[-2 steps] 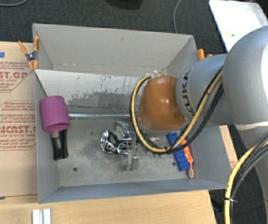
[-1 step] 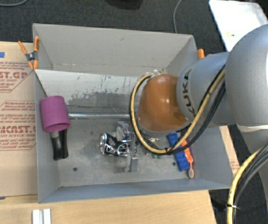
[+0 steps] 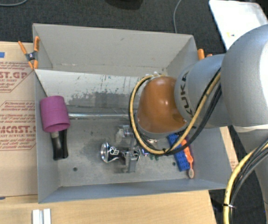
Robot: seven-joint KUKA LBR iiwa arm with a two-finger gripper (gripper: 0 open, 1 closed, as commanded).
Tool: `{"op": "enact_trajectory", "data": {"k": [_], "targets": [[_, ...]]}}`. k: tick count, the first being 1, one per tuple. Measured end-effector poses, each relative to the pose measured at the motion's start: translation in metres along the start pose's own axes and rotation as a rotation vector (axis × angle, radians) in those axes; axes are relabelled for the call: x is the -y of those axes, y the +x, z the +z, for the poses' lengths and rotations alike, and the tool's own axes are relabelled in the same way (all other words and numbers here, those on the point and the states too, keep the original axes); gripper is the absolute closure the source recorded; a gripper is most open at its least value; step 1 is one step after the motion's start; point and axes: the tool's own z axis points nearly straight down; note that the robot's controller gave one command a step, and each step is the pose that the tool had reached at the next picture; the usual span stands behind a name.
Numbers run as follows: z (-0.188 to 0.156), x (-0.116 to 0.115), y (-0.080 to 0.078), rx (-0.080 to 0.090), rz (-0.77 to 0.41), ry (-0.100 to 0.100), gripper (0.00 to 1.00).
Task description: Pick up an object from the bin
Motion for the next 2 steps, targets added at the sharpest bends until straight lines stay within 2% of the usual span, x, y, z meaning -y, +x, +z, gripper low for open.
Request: {"op": "enact_trajectory", "data": {"k": [1,2], "targets": [[0.0069,-0.0067,0.0008,-0.001,-0.003,-0.001,0.00],[0.0045,-0.0026,-0.0004,0.009,-0.014,-0.002,1.00]]}}
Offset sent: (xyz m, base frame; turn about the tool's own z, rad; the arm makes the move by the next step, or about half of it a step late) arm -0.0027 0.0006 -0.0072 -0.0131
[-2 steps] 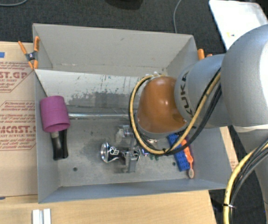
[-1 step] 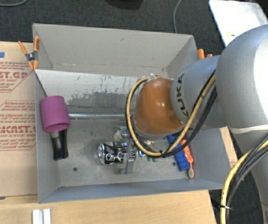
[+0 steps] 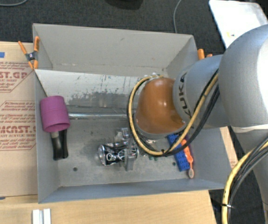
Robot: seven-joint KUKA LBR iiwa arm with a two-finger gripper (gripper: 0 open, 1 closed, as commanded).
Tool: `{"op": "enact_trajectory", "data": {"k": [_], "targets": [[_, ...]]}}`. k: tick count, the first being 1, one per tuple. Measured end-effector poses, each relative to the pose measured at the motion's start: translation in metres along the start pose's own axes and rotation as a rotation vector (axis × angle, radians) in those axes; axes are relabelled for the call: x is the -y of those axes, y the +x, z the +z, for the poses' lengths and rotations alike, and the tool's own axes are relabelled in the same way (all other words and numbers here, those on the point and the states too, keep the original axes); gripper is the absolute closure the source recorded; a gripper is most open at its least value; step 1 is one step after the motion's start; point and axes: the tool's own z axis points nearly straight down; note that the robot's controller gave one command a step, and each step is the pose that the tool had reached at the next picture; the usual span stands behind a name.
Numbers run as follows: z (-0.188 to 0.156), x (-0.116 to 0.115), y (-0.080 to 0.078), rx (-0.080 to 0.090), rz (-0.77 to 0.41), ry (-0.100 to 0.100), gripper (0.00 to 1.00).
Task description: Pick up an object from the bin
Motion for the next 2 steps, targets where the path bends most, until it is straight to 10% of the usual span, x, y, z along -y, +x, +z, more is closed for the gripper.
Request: {"op": "enact_trajectory", "data": {"k": [2], "targets": [[-0.054,-0.005,0.001,-0.012,-0.015,0.001,1.00]]}}
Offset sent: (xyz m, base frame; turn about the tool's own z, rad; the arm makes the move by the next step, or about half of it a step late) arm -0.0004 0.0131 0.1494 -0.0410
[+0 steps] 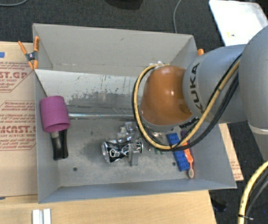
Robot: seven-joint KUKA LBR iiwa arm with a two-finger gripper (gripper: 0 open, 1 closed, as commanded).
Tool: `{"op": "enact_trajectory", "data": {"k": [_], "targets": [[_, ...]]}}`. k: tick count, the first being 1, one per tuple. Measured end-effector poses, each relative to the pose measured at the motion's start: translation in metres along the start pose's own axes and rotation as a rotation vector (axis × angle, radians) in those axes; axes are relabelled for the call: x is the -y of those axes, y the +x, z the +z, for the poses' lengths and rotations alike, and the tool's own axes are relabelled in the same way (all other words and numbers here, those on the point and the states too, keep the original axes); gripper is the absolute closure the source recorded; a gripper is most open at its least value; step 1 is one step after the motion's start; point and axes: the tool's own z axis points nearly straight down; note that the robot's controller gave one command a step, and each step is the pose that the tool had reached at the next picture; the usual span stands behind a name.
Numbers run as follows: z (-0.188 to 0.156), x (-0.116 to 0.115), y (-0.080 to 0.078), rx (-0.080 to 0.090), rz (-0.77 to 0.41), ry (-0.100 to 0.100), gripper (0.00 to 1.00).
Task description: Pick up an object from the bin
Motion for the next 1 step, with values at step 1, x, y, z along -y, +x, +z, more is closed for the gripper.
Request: {"op": "enact_trajectory", "data": {"k": [1], "targets": [[-0.0754,-0.0009,-0.0081,0.000,0.001,0.000,1.00]]}}
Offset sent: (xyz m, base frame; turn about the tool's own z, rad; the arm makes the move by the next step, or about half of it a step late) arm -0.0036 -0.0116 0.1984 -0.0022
